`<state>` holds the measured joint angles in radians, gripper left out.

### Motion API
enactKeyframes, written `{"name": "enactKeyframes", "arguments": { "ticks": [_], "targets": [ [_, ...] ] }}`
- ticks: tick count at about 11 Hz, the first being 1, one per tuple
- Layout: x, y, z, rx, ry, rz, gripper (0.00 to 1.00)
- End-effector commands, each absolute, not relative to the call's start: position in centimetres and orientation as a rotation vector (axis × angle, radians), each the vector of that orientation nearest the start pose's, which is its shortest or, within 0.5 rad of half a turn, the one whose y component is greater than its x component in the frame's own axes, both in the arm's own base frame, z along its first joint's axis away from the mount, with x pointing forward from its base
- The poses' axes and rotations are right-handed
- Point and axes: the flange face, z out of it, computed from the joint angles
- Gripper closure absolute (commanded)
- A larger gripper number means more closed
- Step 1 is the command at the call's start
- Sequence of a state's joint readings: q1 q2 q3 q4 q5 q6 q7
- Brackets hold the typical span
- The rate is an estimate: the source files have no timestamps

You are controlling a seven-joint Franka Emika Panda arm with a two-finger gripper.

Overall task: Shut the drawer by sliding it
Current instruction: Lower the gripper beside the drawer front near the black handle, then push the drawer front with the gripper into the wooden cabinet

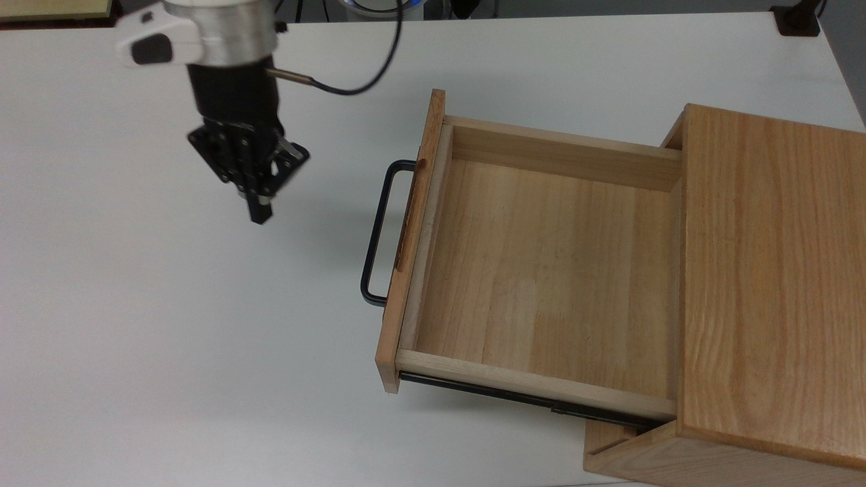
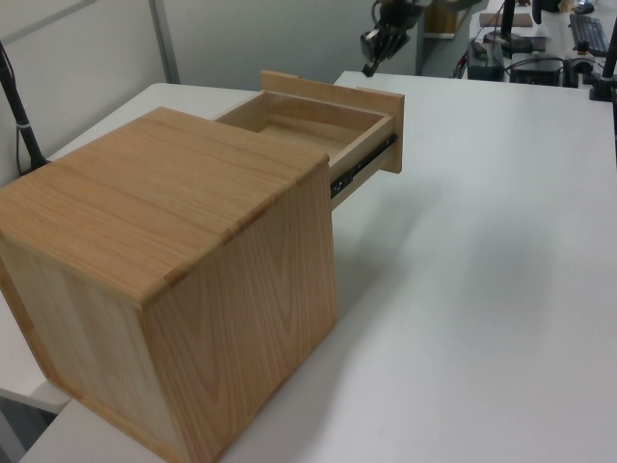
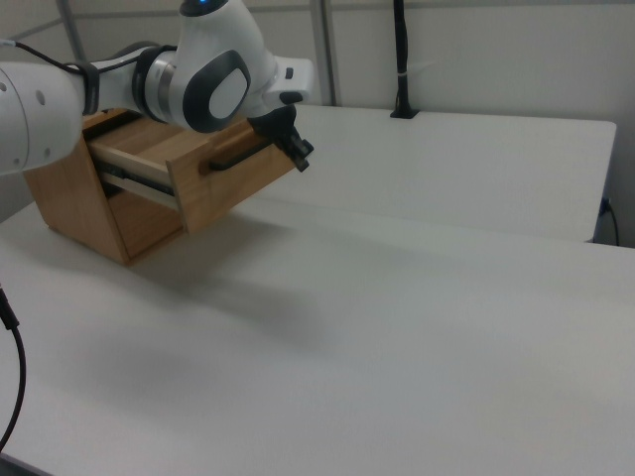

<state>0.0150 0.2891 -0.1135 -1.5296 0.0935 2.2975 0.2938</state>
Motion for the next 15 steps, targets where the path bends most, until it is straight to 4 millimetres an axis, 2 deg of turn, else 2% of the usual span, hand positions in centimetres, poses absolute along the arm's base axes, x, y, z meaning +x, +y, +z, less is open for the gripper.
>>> {"name": "enactKeyframes", "arguments": {
  "ticks": [1,3,7,11,15],
  "targets": [
    [69.5,-2.2,53.1,-2.857,0.701,-0.696,1.0],
    [70.2,-1.0,50.8,-2.862,0.719,-0.646,1.0],
    [71.1,-0.1,49.4,-2.813,0.847,-0.609,1.0],
    [71.6,3.6,48.2,-2.811,0.833,-0.581,1.0],
    [71.8,8.4,48.0,-2.81,0.763,-0.57,1.0]
  ]
}}
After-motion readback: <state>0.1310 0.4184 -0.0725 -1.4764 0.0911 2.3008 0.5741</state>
